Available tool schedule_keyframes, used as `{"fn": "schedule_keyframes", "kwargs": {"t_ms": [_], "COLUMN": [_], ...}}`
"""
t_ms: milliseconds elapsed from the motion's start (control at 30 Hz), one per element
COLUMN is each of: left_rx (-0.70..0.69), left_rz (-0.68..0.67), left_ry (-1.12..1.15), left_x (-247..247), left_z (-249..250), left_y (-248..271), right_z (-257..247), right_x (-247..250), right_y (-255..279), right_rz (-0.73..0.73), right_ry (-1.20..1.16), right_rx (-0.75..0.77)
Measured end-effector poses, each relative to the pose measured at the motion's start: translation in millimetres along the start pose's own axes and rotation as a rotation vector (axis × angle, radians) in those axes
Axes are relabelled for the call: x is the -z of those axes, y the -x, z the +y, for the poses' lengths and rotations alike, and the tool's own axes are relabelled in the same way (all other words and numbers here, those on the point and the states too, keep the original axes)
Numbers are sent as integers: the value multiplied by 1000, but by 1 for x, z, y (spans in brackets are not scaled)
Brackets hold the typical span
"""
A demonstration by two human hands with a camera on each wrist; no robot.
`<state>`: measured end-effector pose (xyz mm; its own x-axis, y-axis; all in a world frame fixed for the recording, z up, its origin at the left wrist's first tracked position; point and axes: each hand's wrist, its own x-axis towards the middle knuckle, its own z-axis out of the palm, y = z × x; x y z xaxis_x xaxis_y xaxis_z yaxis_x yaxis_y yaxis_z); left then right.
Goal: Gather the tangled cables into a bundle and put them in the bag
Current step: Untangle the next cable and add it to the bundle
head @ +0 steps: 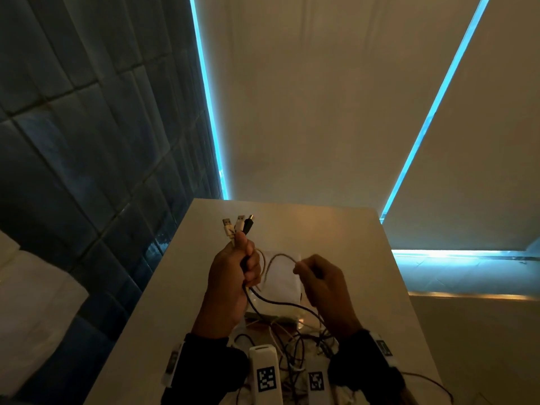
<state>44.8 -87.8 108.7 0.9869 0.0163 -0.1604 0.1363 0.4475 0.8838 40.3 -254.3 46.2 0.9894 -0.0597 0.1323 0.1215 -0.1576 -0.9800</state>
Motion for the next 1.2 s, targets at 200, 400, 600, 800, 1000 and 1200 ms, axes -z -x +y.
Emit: {"fn": "schedule_keyframes", "kwargs": {"t_ms": [200,400,600,800,1000,1200], "left_rx": [10,54,11,-38,-43,-49], "left_rz": [49,-72,-83,-66,-45,-51], "left_ry": [-26,225,336,236,194,167], "left_x": [-10,-13,-11,-9,-5,-1], "left_z": [-7,2,9,5,6,7], "left_y": [-3,3,6,11,15,21], "right_z": [-57,-47,-21,12,58,85], "right_x": [-3,-7,-4,-13,-12,-17], "right_y": [10,18,19,20,21,27], "right_rz": [-244,-372,-358,-353,-324,-305], "right_ry": [-149,-161,-172,-67,78,124], "right_rx": [135,23,-76,-55,-56,-69]}}
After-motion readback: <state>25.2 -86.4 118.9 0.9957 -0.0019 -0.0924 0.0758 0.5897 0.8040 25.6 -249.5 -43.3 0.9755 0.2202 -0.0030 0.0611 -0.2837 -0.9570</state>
